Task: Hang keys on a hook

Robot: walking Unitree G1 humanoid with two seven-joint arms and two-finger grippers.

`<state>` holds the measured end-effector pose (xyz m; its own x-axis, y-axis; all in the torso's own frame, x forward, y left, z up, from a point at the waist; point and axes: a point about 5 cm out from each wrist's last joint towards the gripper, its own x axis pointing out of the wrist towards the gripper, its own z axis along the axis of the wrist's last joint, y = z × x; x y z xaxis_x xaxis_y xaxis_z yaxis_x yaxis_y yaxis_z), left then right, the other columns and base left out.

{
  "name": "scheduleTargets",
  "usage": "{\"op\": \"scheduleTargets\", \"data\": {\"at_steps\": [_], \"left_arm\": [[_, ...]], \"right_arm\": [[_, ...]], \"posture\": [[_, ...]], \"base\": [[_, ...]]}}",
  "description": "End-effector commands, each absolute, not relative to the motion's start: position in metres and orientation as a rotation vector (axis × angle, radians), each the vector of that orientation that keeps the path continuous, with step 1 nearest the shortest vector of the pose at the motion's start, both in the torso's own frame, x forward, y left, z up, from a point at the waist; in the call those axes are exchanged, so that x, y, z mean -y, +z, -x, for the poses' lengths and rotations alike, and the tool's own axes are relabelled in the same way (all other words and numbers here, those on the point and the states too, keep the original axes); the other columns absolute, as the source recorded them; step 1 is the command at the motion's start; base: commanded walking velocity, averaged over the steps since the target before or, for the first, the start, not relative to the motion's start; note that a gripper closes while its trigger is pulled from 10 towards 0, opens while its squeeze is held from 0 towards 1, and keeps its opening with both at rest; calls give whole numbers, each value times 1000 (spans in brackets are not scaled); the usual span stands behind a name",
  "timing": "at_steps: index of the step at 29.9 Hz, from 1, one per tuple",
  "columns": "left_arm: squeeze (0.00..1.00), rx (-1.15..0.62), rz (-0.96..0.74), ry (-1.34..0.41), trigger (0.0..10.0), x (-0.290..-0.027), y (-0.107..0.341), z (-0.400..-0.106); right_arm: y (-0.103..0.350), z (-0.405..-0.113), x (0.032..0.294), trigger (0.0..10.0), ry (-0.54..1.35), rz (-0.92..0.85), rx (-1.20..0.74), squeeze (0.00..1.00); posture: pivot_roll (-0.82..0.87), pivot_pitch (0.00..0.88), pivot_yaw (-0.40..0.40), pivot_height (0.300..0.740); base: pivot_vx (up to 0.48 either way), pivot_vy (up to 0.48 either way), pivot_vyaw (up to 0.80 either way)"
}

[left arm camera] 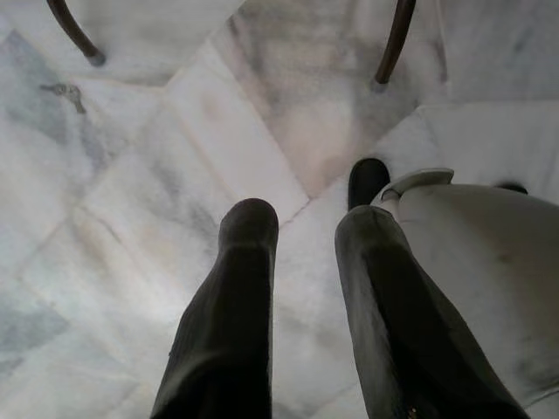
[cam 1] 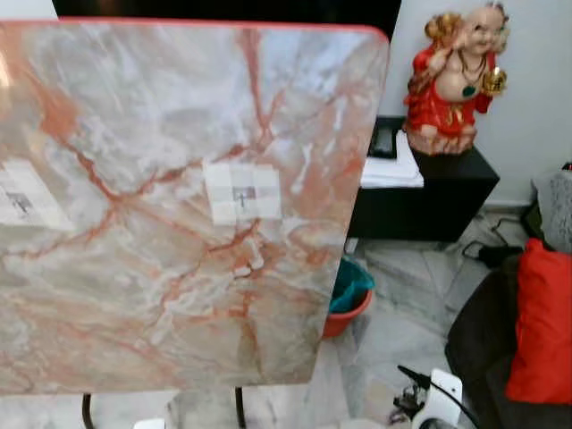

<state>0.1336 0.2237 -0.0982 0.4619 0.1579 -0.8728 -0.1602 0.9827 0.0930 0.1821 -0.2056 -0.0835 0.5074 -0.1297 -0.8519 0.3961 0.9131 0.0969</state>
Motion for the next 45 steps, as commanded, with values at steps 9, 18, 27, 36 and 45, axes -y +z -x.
{"op": "scheduleTargets", "data": {"at_steps": [9,18,27,36,45], "left_arm": [[0,-1074,8,172,10000,-221,-98,-136],[0,-1076,7,162,10000,-220,-98,-137],[0,-1079,4,156,10000,-221,-98,-137],[0,-1083,-17,137,10000,-221,-98,-137],[0,-1090,-55,114,10000,-221,-98,-136]], "right_arm": [[-84,-178,211,10000,-345,-288,-997,0],[-85,-176,210,10000,-346,-289,-1004,0],[-85,-177,210,10000,-341,-292,-1002,0],[-78,-191,212,10000,-329,-278,-944,0],[-49,-236,213,10000,-258,-235,-757,0]], "posture": [[-12,0,-56,740],[-10,0,-55,740],[-13,0,-53,740],[-15,0,-51,740],[-24,0,-50,740]], "base": [[0,332,0],[0,330,0],[0,329,0],[0,316,0],[0,27,0]]}}
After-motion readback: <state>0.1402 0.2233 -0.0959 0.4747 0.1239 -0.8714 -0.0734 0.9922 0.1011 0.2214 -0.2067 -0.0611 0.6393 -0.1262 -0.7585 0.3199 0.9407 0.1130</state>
